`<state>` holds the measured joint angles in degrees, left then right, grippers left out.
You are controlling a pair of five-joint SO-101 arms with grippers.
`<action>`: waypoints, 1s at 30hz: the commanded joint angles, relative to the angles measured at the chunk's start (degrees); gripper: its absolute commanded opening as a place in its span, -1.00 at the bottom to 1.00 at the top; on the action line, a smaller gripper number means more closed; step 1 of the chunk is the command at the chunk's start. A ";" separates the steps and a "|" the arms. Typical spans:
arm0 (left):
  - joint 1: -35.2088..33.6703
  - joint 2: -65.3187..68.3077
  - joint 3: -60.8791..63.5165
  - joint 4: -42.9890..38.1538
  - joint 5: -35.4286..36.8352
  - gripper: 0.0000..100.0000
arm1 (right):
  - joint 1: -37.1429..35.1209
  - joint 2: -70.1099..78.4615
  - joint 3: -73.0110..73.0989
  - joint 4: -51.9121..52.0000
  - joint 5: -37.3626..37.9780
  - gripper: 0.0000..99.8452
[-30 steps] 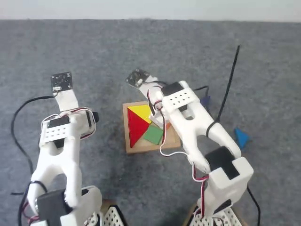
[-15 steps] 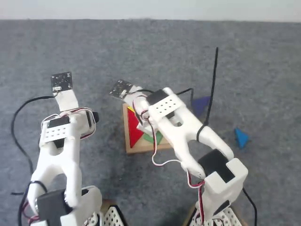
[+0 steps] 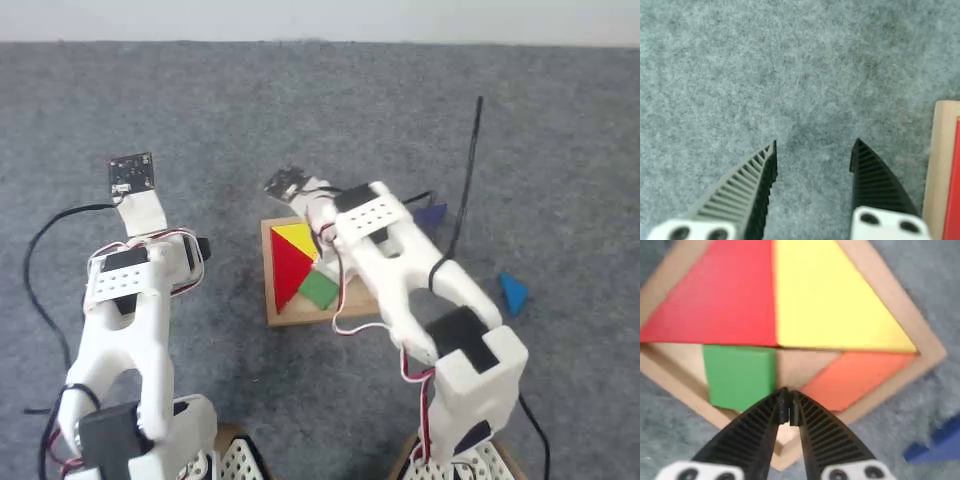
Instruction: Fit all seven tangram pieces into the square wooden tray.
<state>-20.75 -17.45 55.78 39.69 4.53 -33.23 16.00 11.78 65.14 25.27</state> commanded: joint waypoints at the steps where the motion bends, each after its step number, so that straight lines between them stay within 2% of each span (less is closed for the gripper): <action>1: 0.35 -2.02 -1.36 -1.23 0.53 -0.53 | -4.88 -0.48 -0.44 -0.04 -0.44 -0.97; 4: 0.35 -2.02 -1.36 -1.23 0.53 -0.53 | -6.29 -0.40 -0.70 -1.10 -0.53 -0.97; 9: 0.35 -2.02 -1.36 -1.14 0.53 -0.53 | -4.18 -0.31 -2.20 -1.01 -0.44 -0.97; 13: 0.44 -2.02 -1.36 -1.14 0.53 -0.53 | 2.86 -3.82 -6.33 3.65 -0.44 -0.97; 19: 0.44 -2.02 -1.36 -1.23 0.53 -0.53 | 12.00 -18.51 -6.95 12.53 -2.46 -0.97; 26: 1.23 -2.02 -1.27 -1.32 0.53 -0.53 | 30.55 -22.81 3.96 10.59 -10.29 -0.96; 30: 2.90 -1.58 -1.27 -1.23 0.53 -0.53 | 36.88 -20.35 5.27 10.15 -14.33 -0.91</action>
<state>-18.99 -17.45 55.78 39.69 4.53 -2.20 -3.78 17.32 76.48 14.64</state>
